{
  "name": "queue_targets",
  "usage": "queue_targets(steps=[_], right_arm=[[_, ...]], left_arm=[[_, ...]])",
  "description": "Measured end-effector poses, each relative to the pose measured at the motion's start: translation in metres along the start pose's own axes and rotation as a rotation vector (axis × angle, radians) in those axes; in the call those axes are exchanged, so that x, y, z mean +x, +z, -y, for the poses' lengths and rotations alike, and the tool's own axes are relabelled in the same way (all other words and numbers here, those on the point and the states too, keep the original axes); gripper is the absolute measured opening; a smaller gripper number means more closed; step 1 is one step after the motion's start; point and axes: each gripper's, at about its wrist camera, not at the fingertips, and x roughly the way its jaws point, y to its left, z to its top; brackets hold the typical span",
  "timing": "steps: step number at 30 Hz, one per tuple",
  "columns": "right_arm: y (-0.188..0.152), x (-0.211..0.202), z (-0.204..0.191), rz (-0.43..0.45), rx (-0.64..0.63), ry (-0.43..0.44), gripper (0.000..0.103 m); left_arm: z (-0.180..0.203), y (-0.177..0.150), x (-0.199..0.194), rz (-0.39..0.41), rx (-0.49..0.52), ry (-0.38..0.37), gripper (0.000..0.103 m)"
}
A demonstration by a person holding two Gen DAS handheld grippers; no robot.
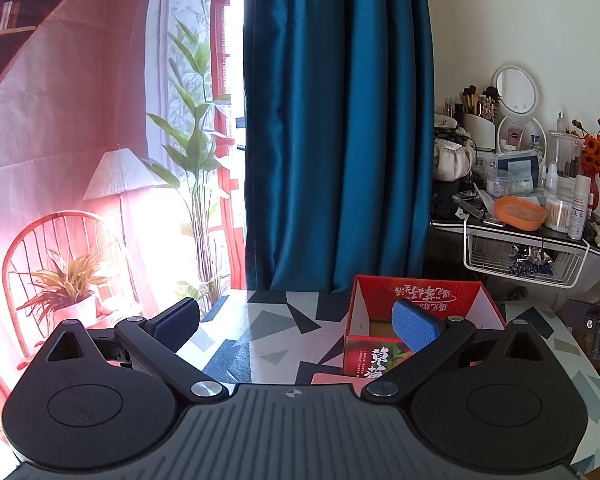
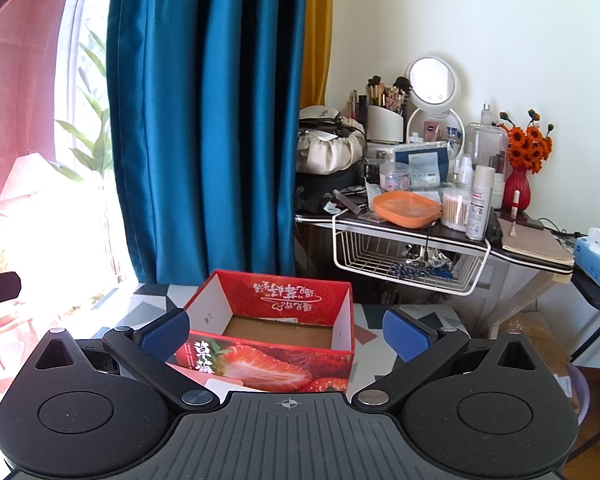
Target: Organize rigid objects
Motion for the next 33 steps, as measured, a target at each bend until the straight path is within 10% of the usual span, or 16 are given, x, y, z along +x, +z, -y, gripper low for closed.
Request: queue_targets(steps=[33], right_arm=[[-0.003,0.002,0.007,0.028,0.003,0.025,0.103]], left_arm=[[-0.002,0.001,0.01,-0.004,-0.006,0.0,0.103]])
